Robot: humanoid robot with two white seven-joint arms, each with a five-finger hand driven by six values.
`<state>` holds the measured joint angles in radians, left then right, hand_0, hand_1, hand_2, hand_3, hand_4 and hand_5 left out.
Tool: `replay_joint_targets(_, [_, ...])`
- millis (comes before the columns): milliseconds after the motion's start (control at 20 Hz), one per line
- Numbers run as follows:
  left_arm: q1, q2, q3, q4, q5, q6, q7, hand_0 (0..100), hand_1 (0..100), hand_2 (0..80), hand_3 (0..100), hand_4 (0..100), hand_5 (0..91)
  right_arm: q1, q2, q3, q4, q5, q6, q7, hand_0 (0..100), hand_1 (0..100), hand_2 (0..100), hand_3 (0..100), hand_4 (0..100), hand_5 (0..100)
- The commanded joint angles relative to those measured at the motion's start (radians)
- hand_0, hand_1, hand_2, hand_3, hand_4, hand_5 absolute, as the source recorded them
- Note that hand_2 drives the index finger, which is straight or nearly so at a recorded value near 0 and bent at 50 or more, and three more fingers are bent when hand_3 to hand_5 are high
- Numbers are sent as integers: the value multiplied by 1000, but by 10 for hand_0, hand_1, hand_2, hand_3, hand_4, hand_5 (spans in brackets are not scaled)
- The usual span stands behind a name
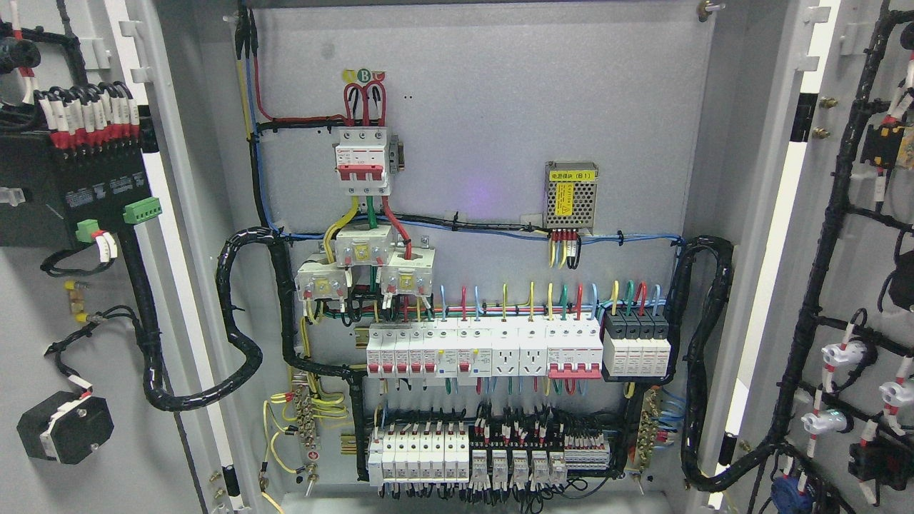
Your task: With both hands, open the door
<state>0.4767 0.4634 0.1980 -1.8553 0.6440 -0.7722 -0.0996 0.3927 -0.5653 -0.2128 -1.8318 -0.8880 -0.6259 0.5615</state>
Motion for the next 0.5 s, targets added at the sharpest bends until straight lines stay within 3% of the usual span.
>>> replay_joint_targets(0, [-1, 23, 83, 39, 25, -468, 0, 0, 0, 0, 0, 43, 0, 2, -10, -31, 20, -2, -1, 2, 0, 0, 0, 0, 0, 0])
replay_joint_targets(300, [-1, 23, 107, 73, 25, -411, -2, 0, 0, 0, 0, 44, 0, 2, -13, -45, 22, -74, -1, 0, 0, 0, 0, 0, 0, 0])
replay_joint_targets(451, [-1, 23, 129, 80, 28, -326, 0, 0, 0, 0, 0, 44, 0, 2, -15, -50, 22, -75, -1, 0, 0, 0, 0, 0, 0, 0])
